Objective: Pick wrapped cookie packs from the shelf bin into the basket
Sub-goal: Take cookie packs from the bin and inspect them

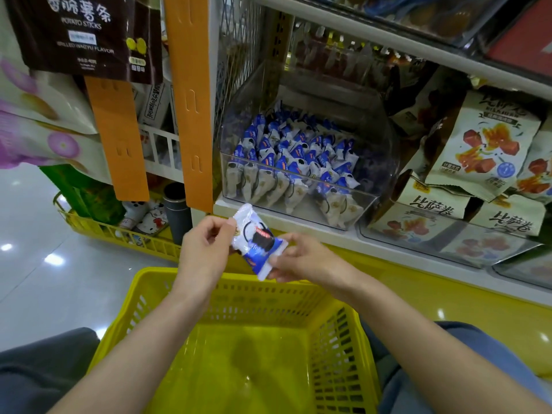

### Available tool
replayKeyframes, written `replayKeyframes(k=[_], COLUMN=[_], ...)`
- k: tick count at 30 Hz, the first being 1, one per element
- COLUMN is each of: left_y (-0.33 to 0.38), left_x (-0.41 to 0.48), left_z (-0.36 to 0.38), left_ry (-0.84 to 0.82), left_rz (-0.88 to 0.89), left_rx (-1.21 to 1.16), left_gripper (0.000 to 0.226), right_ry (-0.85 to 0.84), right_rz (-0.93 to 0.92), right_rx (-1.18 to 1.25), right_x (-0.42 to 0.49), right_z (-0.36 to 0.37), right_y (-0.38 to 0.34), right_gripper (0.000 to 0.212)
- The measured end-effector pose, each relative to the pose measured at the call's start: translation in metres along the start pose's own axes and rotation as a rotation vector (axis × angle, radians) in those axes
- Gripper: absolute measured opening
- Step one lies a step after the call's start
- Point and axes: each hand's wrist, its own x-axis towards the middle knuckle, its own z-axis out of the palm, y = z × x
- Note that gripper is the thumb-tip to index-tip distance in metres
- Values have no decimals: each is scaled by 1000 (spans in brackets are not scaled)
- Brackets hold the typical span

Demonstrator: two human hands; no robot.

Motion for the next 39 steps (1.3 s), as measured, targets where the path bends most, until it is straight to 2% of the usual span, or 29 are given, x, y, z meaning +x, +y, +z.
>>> replayKeyframes(k=[3,5,9,12,13,16,20,22,25,28,31,34,36,39], left_y=[-2,-3,-2,-1,-1,0,4,5,4,2,7,13,13,10], left_x=[1,0,-3,-8,-9,-9,-7,-7,-6,-2,-1,-2,-2,-5], left_z=[-2,-3,-1,3,3,4,5,6,6,2,4,6,4,1], left_ry=[-25,-65,-121,-191,-202,-236,-312,-323,-221,-165,-261,-290,-306,-303], left_rz=[104,162,292,322,316,269,201,179,136,41,-184,-346,-351,-259], left_rx=[143,211,318,327,316,249,140,97,52,100,-47,-265,-378,-311], left_gripper=[21,18,19,20,20,20,20,18,9,14,35,51,47,31], right_ry=[56,167,315,305,306,309,420,467,556,605,564,460,384,320], right_rz=[-45,-168,-365,-422,-435,-492,-665,-726,-714,-656,-671,-786,-866,-907], right_rx=[-313,-372,-343,-235,-220,-235,-509,-557,-430,-229,-207,-377,-537,-750], right_x=[2,2,-1,-5,-6,-9,-11,-12,-12,-11,-11,-10,-10,-11], right_z=[7,9,8,9,10,10,8,6,3,-3,-3,1,3,4], right_y=[6,6,5,0,-2,-3,-1,-3,-6,-10,-9,-5,-2,0], right_gripper=[51,52,30,1,8,9,9,9,6,2,4,6,4,8])
